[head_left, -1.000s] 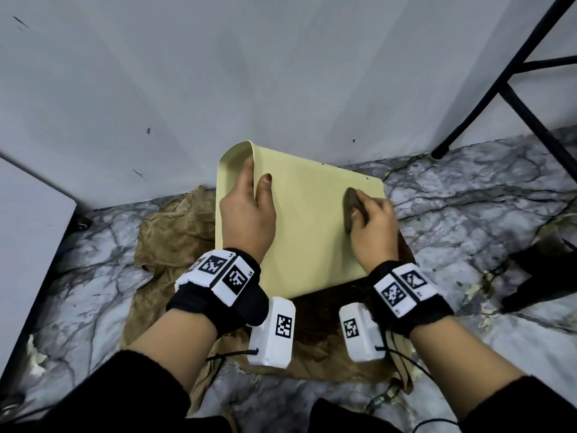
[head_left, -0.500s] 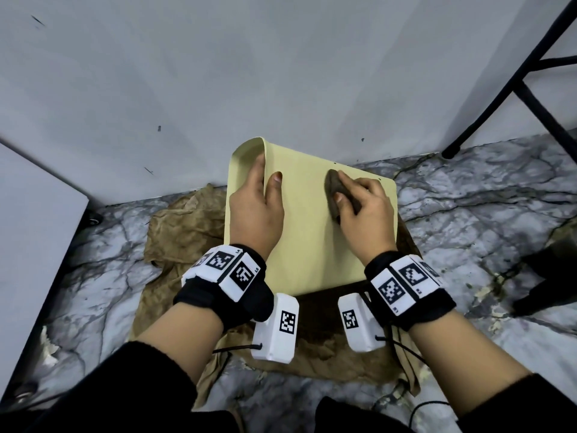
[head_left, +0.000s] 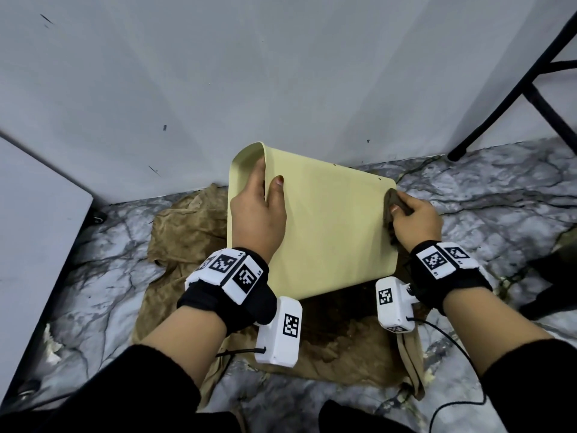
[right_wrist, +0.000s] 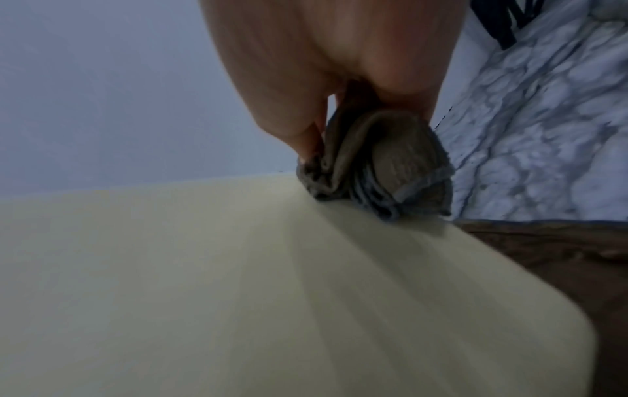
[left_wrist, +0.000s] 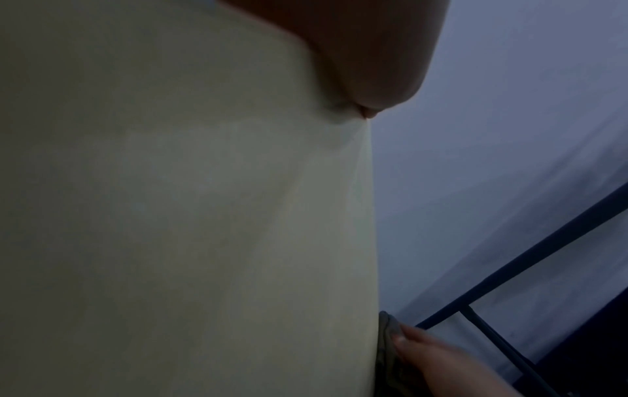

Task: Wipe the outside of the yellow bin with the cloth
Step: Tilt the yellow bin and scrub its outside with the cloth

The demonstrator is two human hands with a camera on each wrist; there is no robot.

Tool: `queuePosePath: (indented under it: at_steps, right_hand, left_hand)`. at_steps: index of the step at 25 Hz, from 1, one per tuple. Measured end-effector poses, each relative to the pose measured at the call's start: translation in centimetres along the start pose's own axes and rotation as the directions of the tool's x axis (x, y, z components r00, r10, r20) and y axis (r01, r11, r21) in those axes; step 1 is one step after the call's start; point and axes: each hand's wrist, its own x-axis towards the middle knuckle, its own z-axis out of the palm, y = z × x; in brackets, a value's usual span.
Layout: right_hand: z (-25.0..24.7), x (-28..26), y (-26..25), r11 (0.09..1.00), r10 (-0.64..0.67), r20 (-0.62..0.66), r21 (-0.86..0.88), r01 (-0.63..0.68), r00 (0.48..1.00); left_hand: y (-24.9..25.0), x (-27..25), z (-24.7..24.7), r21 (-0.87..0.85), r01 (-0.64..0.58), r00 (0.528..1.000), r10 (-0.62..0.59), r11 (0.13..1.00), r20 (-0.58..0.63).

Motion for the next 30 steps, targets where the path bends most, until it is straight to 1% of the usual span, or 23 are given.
queuePosePath:
  at_steps: [1,2,3,4,6,8,9,11,13,15,17,20,22,24,27,28,30]
  right_hand:
    - [0.1,-0.4,-0.5,1.0,-0.01,0.001,0.005,0.01,1.0]
    - [0.2,-1.0,-1.3,0.999,-0.049,-0.002,0.008,0.049,0.999]
    - [0.5,-1.8,-2.3,0.993,-0.116,-0.007,0.013,0.116,0.993]
    - [0.9,-2.7,-3.4,0.98,-0.198,-0.014,0.025,0.199,0.98]
    - [1.8,-4.4,-5.6,0.936,-0.347,-0.012,0.063,0.347,0.938]
    - [2.5,-5.7,-7.1,0.895,-0.437,-0.007,0.096,0.435,0.899]
    - [2.6,-6.2,-7.3,0.883,-0.459,-0.01,0.104,0.457,0.889]
    - [2.6,-6.8,-7.3,0.878,-0.468,-0.024,0.095,0.468,0.883]
    - [2.5,-7.4,-6.8,0.875,-0.473,-0.042,0.09,0.475,0.88]
    - [2.4,-7.9,-6.7,0.866,-0.489,-0.037,0.096,0.491,0.871]
    - [2.4,-8.5,-6.7,0.856,-0.51,-0.017,0.09,0.509,0.86]
    - [2.5,-9.2,-7.0,0.848,-0.515,-0.051,0.117,0.517,0.856]
    - [2.3,-9.5,-7.7,0.826,-0.535,-0.098,0.146,0.544,0.839]
    - [2.0,-9.5,-8.8,0.797,-0.571,-0.124,0.152,0.584,0.811]
    - [1.6,-9.3,-9.9,0.771,-0.612,-0.121,0.133,0.623,0.782]
    - [1.5,-9.2,-9.9,0.768,-0.614,-0.117,0.139,0.625,0.781]
    - [1.2,-8.5,-9.1,0.78,-0.6,-0.109,0.139,0.61,0.793]
  left_hand:
    - [0.1,-0.1,0.1,0.002,0.004,1.0,-0.004,1.0,-0.005]
    - [0.3,-0.1,0.1,-0.001,0.005,1.0,-0.005,1.0,-0.008]
    - [0.5,-0.1,0.3,-0.009,0.004,1.0,-0.005,1.0,-0.005]
    - [0.6,-0.2,0.3,-0.016,0.002,1.0,-0.002,1.0,0.002]
    - [0.8,-0.4,0.5,-0.029,-0.006,1.0,0.006,1.0,0.022]
    - [1.1,-0.5,0.3,-0.028,-0.025,0.999,0.026,0.999,0.033]
    - [1.4,-0.4,0.1,-0.019,-0.047,0.998,0.048,0.999,0.032]
    - [2.1,0.1,-0.2,-0.028,-0.055,0.998,0.056,0.998,0.035]
    - [2.9,0.4,0.0,-0.076,0.032,0.999,-0.03,0.997,0.024]
    - [3.5,0.3,0.3,-0.146,0.133,0.99,-0.137,0.98,-0.016]
    - [3.7,0.1,0.6,-0.197,0.165,0.983,-0.177,0.966,-0.047]
    - [3.7,0.1,0.7,-0.238,0.136,0.988,-0.15,0.962,-0.042]
    - [3.8,0.0,0.8,-0.287,0.103,0.993,-0.114,0.952,-0.022]
    - [3.7,-0.4,0.8,-0.267,0.05,0.998,-0.055,0.962,-0.014]
    - [3.7,-0.7,0.6,-0.217,-0.04,0.999,0.034,0.975,-0.033]
    - [3.7,-0.7,0.5,-0.217,-0.053,0.998,0.047,0.975,-0.032]
    - [3.6,-0.7,0.5,-0.224,-0.041,0.999,0.036,0.974,-0.025]
